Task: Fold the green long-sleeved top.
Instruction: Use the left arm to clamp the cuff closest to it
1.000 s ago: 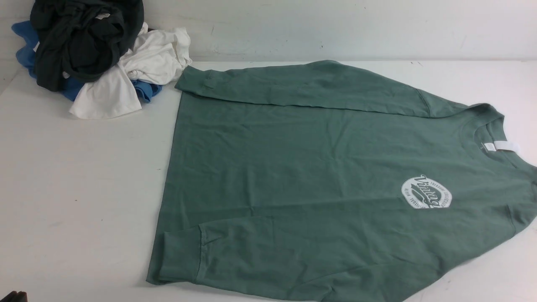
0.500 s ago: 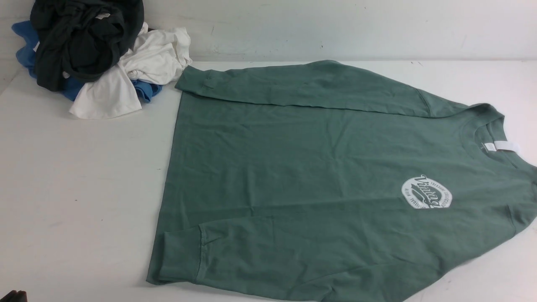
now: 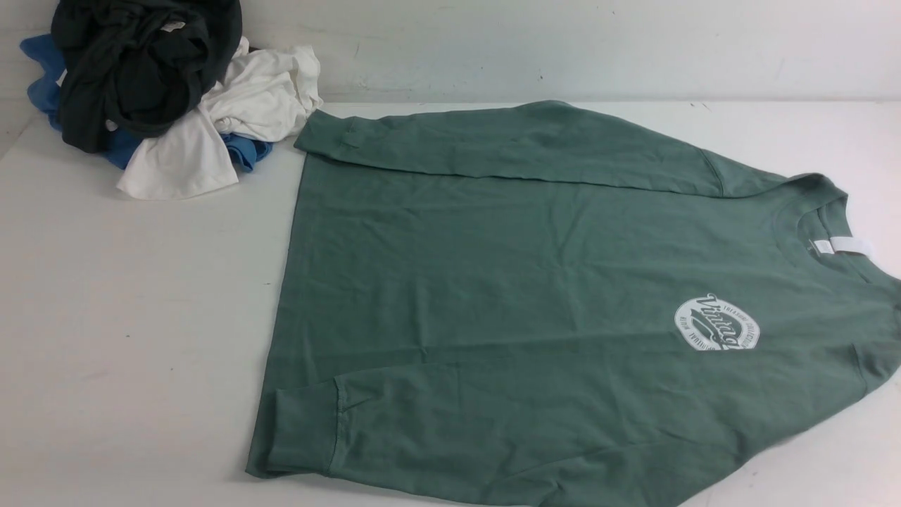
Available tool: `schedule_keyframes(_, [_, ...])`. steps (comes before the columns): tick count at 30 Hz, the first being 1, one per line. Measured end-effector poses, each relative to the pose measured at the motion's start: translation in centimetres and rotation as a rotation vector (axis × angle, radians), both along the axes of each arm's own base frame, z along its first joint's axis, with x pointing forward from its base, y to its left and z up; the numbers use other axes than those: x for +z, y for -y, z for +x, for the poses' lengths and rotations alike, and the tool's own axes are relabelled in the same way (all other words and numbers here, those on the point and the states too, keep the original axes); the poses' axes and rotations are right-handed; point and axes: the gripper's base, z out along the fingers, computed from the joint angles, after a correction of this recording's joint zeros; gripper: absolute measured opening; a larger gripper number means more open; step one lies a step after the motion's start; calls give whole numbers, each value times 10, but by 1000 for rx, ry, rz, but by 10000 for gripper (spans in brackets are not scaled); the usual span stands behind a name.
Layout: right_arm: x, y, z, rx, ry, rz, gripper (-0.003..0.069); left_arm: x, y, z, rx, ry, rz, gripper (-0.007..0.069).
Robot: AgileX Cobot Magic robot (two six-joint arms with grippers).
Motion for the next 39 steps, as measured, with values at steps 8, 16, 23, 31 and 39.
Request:
schedule_keyframes(8, [39,-5,-4,63,77,-7,-13,44,0,-9,-160,214,-241,-7])
schedule_keyframes(16, [113,-4,55,-31,-263,-363,-11,104,6,61,-128,-245,-136,-7])
schedule_keyframes(23, [83,12,126,-66,-968,-306,-10,89,18,128,-133,-826,-203,-7])
schedule_keyframes(31, [50,-34,170,262,-1464,-284,-10,36,72,170,-273,-1468,158,-7])
schedule_keyframes(39, [20,-71,199,594,-1537,-269,-10,-22,107,207,-292,-1689,171,121])
